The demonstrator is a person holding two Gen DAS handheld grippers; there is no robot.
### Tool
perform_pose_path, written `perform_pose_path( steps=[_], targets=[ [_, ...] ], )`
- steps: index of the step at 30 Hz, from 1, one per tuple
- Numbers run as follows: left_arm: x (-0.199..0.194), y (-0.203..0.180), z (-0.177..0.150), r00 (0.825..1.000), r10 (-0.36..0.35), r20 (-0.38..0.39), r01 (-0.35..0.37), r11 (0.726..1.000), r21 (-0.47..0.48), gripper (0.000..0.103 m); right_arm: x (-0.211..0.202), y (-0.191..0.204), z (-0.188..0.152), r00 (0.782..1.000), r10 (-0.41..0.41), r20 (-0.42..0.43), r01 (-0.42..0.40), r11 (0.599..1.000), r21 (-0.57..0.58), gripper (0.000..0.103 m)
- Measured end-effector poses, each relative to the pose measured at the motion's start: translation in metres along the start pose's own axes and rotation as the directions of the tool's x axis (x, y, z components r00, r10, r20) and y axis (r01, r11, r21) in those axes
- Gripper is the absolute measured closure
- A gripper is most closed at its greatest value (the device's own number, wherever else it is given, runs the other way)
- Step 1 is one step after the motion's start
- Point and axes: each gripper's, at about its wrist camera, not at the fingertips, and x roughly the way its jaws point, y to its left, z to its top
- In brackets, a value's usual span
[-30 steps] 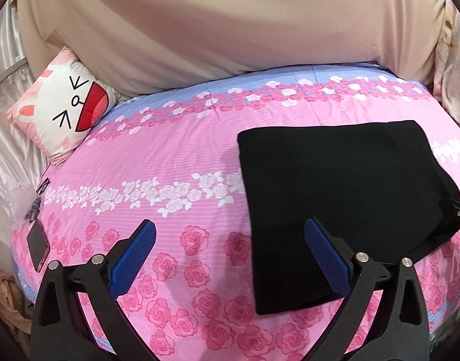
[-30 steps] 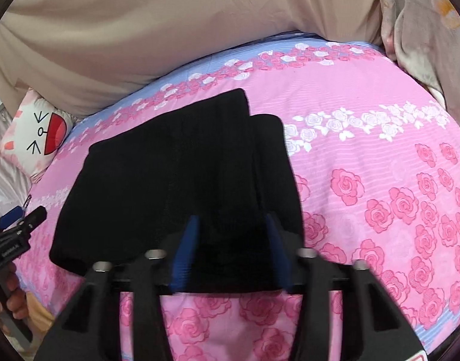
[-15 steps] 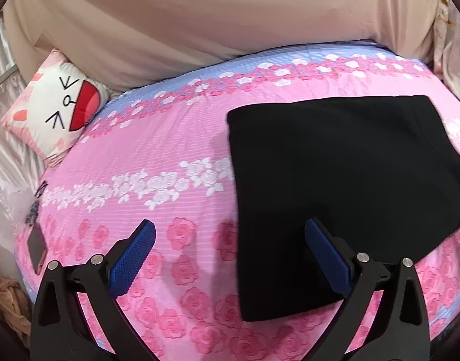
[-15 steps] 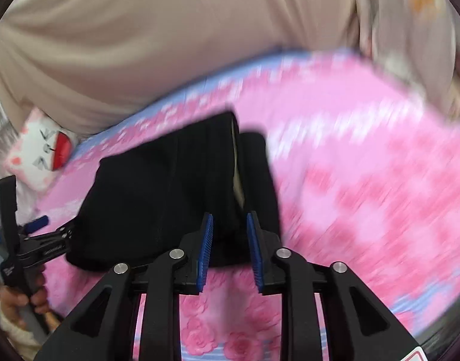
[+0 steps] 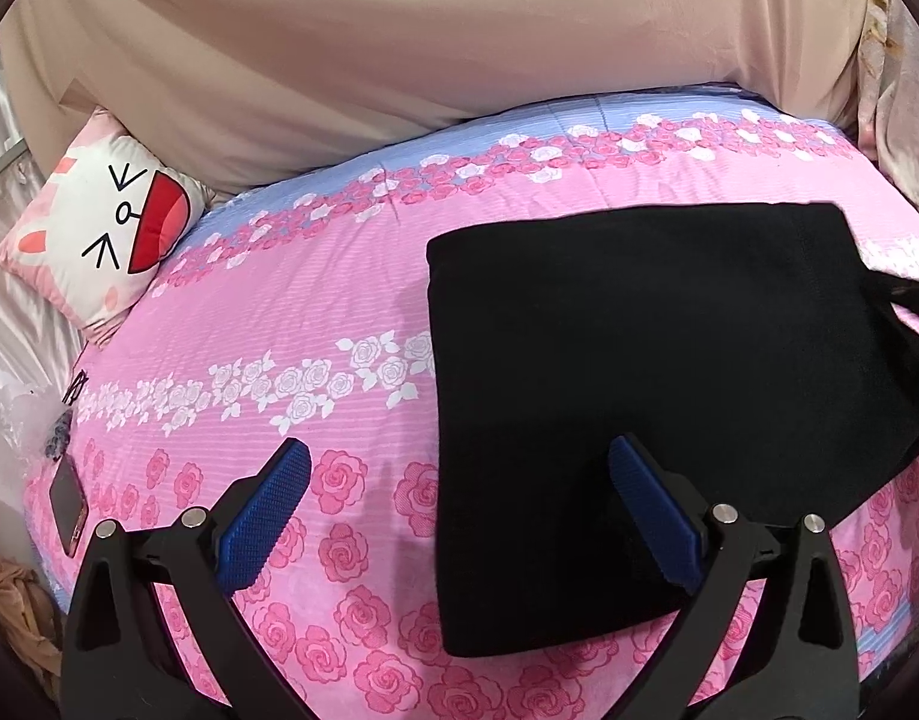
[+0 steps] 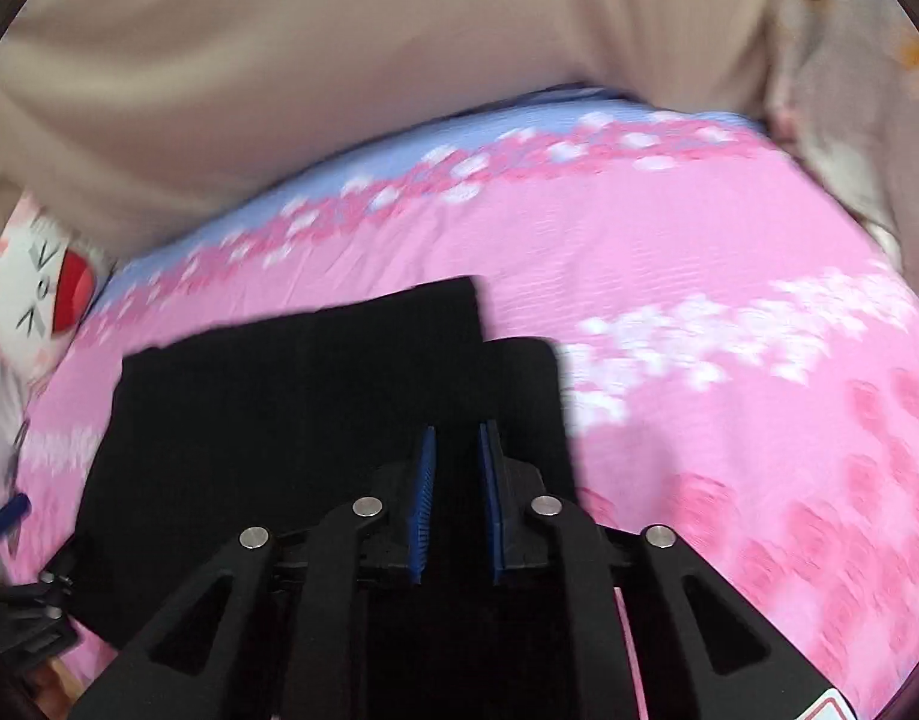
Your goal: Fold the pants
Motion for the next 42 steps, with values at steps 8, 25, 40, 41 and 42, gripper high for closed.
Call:
perform_pose_path(
  steps=[8, 25, 40, 41, 42],
  targets=[
    [0.001, -0.005, 0.009, 0.999, -0.031, 0.007, 0.031, 0.999, -0.019, 0.005, -0.069, 0.018, -0.028, 0.993, -0.053, 0.105, 0.060, 0.996, -0.063, 0.084],
    [-0.016, -0.005, 0.001, 0.999, -0.034, 0.025, 0.034, 0.999, -0.020, 0.005, -0.035, 0.003, -0.061, 0.999, -0.018, -0.030, 0.017, 1.000, -0.014, 0.077],
    [-0.024, -0.005, -0.004, 0.998, -0.052, 0.034, 0.053, 0.998, -0.024, 0.005, -0.071, 0.020, -0.057, 0.999, -0.026, 0.041, 0.028, 0.997, -0.068, 0.073],
    [-0.025, -0.005, -0.005, 0.998, -0.053, 0.035, 0.054, 0.998, -0.025, 0.005, -0.071, 0.020, -0.057, 0.999, -0.024, 0.038, 0.026, 0.997, -0.069, 0.073],
    [-0.025, -0.005, -0.005, 0.998, -0.052, 0.033, 0.053, 0.998, -0.024, 0.005, -0.071, 0.021, -0.058, 0.999, -0.023, 0.038, 0.026, 0.997, -0.070, 0.073]
  ],
)
